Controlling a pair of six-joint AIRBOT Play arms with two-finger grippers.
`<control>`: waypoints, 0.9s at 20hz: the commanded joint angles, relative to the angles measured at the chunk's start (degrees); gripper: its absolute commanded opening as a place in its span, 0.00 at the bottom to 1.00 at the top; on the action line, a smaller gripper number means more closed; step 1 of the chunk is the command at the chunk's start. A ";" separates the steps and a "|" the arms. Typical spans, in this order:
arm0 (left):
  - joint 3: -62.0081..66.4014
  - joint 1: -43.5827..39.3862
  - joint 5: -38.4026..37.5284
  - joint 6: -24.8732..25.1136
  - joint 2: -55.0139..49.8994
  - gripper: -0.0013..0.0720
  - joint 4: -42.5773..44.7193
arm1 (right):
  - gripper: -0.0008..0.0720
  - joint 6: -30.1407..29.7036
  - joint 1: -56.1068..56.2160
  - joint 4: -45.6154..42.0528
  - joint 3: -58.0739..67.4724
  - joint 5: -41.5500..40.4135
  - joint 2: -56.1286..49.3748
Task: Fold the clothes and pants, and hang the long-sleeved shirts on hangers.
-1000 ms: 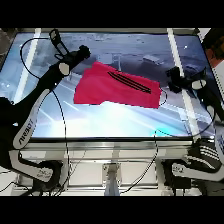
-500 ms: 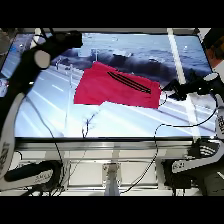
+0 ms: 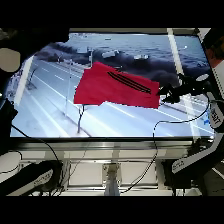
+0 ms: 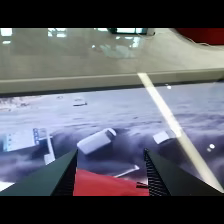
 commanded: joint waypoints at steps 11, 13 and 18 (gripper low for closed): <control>0.04 0.00 -0.37 0.07 0.44 0.67 0.02 | 0.03 6.49 -3.08 -0.90 13.77 -2.73 -1.38; 0.04 0.02 -0.37 0.07 0.44 0.67 0.02 | 0.03 9.44 -10.97 -1.84 15.78 -2.75 0.96; 0.02 0.00 -0.37 0.07 0.44 0.67 0.02 | 0.03 13.42 -33.24 -10.60 15.74 3.89 9.42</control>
